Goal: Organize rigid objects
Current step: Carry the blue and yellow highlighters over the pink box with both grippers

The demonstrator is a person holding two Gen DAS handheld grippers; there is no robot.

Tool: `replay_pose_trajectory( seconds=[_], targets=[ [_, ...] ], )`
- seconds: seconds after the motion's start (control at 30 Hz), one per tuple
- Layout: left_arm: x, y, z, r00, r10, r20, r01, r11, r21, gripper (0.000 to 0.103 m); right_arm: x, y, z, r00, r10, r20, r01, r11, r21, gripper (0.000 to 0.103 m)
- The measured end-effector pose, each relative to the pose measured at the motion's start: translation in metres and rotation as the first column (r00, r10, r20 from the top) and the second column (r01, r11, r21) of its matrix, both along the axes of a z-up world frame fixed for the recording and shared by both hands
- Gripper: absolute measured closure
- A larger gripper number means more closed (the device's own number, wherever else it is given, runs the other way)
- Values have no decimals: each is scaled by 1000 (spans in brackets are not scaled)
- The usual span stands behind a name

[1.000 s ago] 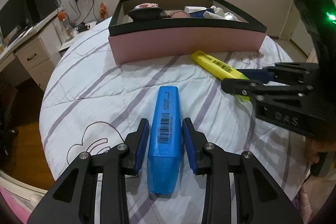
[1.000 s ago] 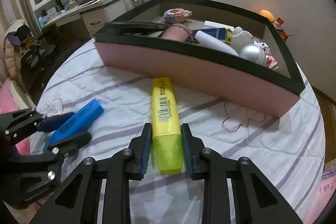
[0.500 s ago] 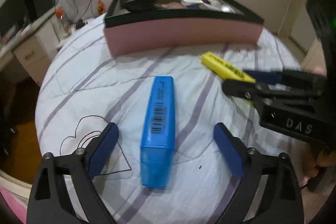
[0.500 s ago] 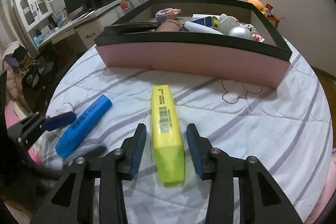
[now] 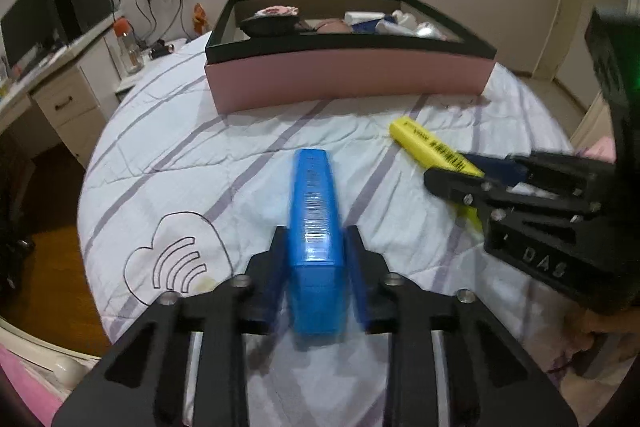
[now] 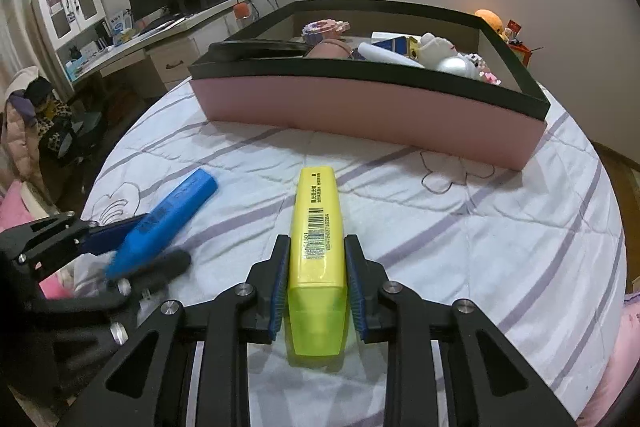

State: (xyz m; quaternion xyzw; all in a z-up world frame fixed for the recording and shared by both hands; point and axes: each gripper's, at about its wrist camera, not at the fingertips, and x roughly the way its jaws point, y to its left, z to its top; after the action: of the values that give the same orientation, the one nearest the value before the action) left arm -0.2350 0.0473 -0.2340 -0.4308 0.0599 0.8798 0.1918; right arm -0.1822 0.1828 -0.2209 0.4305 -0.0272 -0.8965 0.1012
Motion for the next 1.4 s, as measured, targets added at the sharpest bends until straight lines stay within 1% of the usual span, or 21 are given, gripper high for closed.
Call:
replay_pose_trajectory(
  seconds=[0.03,0.1,0.13,0.2,0.33,0.37,0.47,0.5,0.57,0.6,0.67,0.77,0.9,1.03,1.17,1.23,1.4],
  targets=[
    [0,1,0,1000,-5,0,5,1000,-1,76,1,1,0,1000,2,4,-2,1000,-15,76],
    [1,5,-1,1000,-2,-7,2,1000,-30,76,2,3,1,1000,-4,1,4,999,-43,76],
    [3,6,-1,1000,-4,-10,3,999,-36,76,3,3,1,1000,-3,3,3,999,-48,76],
    [3,9,0,1000,0,-7,0,1000,-26,76,4,4,2,1000,-6,4,6,998,-57,76],
    [1,15,3,1000,15,-7,-16,999,-43,76,11,5,6,1000,-7,-9,7,998,-69,76],
    [1,17,4,1000,25,-11,-26,999,-48,76,12,6,8,1000,-9,-13,8,998,-68,76],
    [5,25,10,999,16,-29,-18,998,-61,76,15,10,11,1000,-18,-14,16,997,-78,76],
    [6,26,12,999,12,-35,-15,998,-61,76,16,12,12,1000,-22,-18,21,996,-86,76],
    [10,31,20,999,-28,-33,27,999,-19,76,18,15,14,1000,-25,-17,23,995,-97,76],
    [10,32,23,999,-33,-36,33,999,-10,76,19,16,15,999,-30,-23,28,995,-100,76],
    [13,37,32,997,-39,-69,37,999,-28,76,21,18,18,999,-35,-30,32,994,-102,76],
    [15,41,41,995,-33,-98,29,999,-41,76,26,21,27,997,-55,-60,48,993,-105,76],
    [15,43,51,992,-27,-120,22,999,-37,76,29,25,39,992,-77,-96,67,993,-96,76],
    [12,48,65,987,-17,-162,10,999,-41,76,30,26,52,989,-73,-125,62,994,-90,76],
    [10,49,83,978,-2,-209,-4,1000,-29,76,28,29,65,985,-69,-157,56,995,-86,76],
    [9,50,91,973,-9,-229,4,1000,-23,76,26,31,71,983,-67,-169,53,995,-85,75],
    [4,54,107,961,-9,-276,-1,999,-33,76,19,36,87,976,-66,-207,50,995,-83,76]
  ],
)
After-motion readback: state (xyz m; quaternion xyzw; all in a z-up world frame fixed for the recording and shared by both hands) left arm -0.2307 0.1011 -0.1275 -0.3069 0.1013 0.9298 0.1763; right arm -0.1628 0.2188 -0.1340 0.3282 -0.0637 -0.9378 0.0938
